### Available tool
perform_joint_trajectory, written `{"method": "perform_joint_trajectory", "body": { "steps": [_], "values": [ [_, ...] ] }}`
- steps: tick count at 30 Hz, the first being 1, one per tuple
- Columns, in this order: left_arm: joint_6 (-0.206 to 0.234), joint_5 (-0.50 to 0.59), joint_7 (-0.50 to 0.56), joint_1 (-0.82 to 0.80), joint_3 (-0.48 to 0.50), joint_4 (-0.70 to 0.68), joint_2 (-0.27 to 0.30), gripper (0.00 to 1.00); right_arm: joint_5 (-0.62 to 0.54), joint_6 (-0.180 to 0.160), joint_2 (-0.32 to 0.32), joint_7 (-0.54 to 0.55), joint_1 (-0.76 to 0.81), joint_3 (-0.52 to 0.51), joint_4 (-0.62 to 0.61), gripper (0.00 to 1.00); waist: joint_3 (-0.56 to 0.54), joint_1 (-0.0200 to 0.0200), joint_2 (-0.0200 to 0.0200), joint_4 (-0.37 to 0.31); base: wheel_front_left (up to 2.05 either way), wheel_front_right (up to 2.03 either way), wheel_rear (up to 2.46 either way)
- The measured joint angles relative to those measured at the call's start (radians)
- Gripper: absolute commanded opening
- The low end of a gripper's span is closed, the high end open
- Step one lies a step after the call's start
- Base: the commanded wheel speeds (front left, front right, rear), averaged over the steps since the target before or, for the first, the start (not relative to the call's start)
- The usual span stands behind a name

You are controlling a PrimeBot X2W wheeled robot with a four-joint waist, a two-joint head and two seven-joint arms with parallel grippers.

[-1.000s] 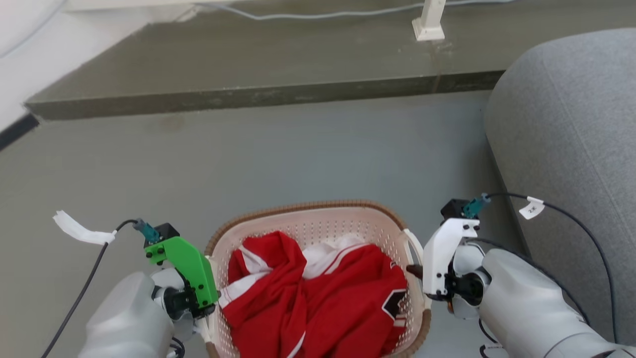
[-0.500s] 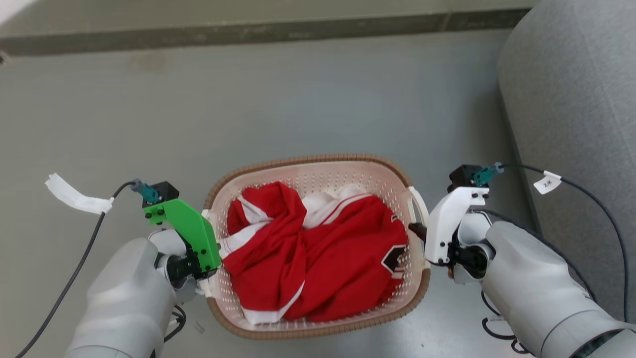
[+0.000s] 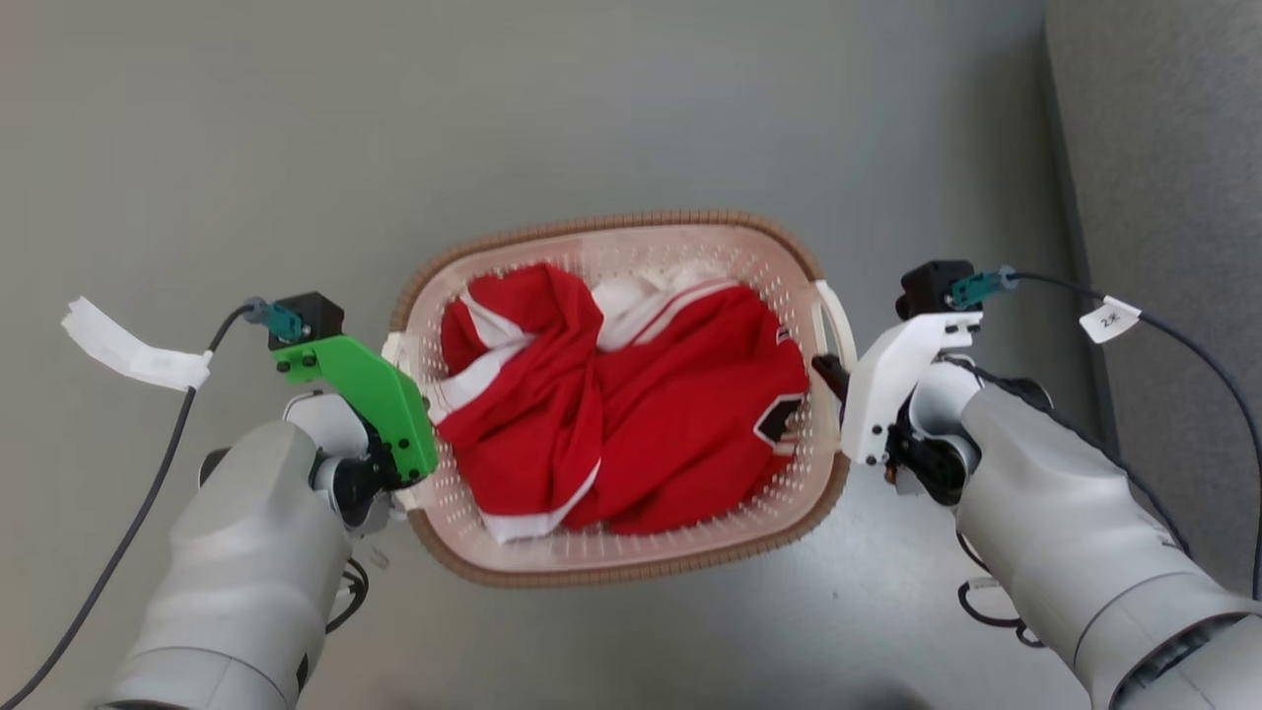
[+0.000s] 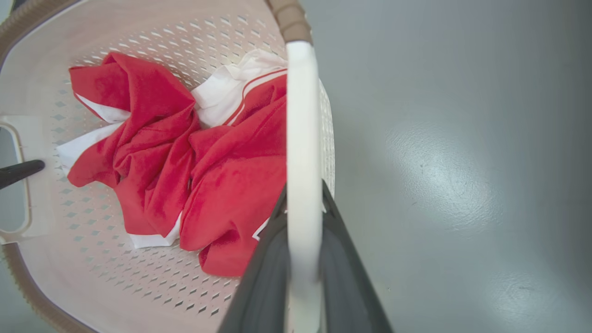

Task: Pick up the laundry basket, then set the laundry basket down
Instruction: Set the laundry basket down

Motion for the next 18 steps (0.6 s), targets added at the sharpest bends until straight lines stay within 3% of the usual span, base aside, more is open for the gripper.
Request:
{"method": "perform_joint_trajectory", "body": {
  "steps": [18],
  "values": [
    [0.026,0.070,-0.226,-0.112,-0.021,-0.038,-0.003,0.00,-0.039,-0.010,-0.022,-0.203,-0.111,-0.004,-0.014,0.00,0.248,0.0001,0.0000,0.009,0.00,0.00,0.00]
  ]
}}
